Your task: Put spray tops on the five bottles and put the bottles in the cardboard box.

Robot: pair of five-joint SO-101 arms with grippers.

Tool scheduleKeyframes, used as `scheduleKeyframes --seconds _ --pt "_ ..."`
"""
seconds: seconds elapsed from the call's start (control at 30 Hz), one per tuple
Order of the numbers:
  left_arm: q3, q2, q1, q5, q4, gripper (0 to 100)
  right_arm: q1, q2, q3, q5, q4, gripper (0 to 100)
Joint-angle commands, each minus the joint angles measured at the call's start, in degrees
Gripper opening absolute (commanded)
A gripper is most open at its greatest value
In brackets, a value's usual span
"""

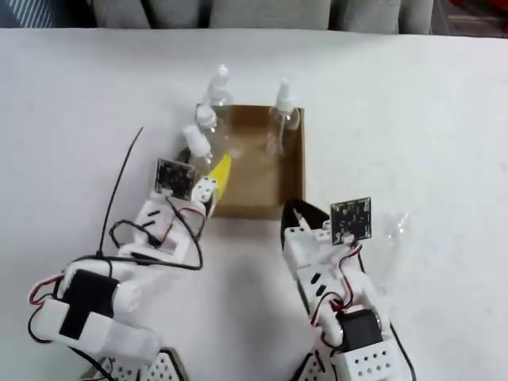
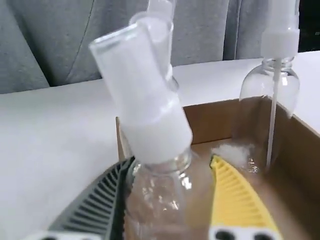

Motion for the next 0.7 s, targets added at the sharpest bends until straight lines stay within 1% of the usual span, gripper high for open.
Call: scheduleKeyframes --seconds 0.0,0.2,0.37,0.4,0.47,0.67 --pt "1.23 -1.36 -0.57 -0.26 -0.88 16 0.57 -0.31 0.44 0.09 -0.04 1.5" --pt "1.23 -1.36 -0.57 0.00 -0.97 17 0.66 -0.31 0.44 0.18 -0.04 1.5" --pt "1.41 -1.45 -0.66 0.26 -1.93 28 0.66 -0.31 0.44 0.18 -0.04 1.5" --pt "1.41 -1.45 -1.01 0.62 -1.93 28 0.66 -0.31 0.44 0.18 -0.04 1.5" --pt "1.41 -1.45 -1.45 1.76 -2.11 28 0.66 -0.31 0.44 0.18 -0.04 1.5" --pt "1.32 -1.45 -2.15 1.85 -2.11 29 0.66 -0.31 0.44 0.18 -0.04 1.5"
